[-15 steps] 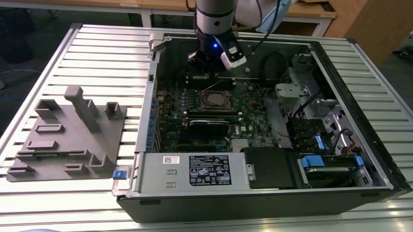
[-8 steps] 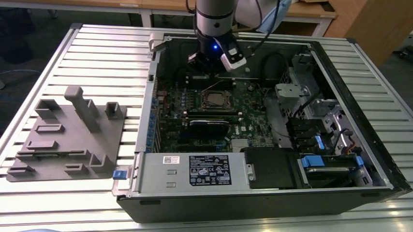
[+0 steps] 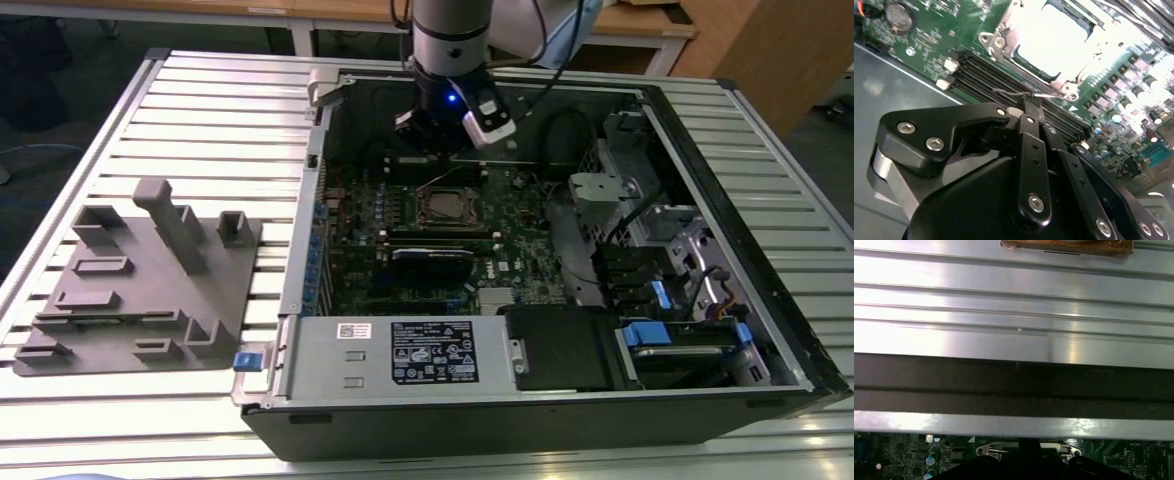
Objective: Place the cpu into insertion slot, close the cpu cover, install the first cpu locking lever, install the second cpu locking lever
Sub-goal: 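Install the first cpu locking lever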
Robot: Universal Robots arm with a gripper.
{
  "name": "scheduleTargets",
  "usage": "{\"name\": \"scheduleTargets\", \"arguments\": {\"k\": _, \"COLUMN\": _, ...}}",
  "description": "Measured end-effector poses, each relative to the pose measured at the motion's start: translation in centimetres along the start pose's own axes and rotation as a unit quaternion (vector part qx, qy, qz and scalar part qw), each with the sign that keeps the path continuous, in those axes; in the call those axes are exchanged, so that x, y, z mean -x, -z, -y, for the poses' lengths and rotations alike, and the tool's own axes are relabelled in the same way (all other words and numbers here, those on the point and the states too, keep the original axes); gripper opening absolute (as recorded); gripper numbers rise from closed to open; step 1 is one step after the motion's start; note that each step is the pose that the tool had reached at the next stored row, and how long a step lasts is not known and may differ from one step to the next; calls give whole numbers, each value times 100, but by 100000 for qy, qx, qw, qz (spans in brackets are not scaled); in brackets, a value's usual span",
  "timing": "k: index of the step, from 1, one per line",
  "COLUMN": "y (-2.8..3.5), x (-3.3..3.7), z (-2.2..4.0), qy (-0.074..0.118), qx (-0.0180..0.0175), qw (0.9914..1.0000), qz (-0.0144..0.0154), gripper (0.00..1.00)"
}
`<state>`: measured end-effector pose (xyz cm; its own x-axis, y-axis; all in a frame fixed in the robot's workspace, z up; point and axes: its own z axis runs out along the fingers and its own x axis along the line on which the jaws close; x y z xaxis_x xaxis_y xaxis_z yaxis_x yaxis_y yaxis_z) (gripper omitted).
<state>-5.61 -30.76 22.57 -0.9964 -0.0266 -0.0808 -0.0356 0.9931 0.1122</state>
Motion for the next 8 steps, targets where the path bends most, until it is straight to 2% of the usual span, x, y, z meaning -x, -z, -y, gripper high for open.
{"name": "scheduleTargets", "arguments": {"k": 5, "y": -2, "x": 10, "z": 0, "qy": 8, "qx": -5, "qw": 100000, "qz": 43, "gripper": 11}}
{"name": "scheduleTargets", "arguments": {"k": 8, "y": -9, "x": 9, "z": 1, "qy": 54, "qx": -15, "qw": 99999, "qz": 421, "gripper": 11}}
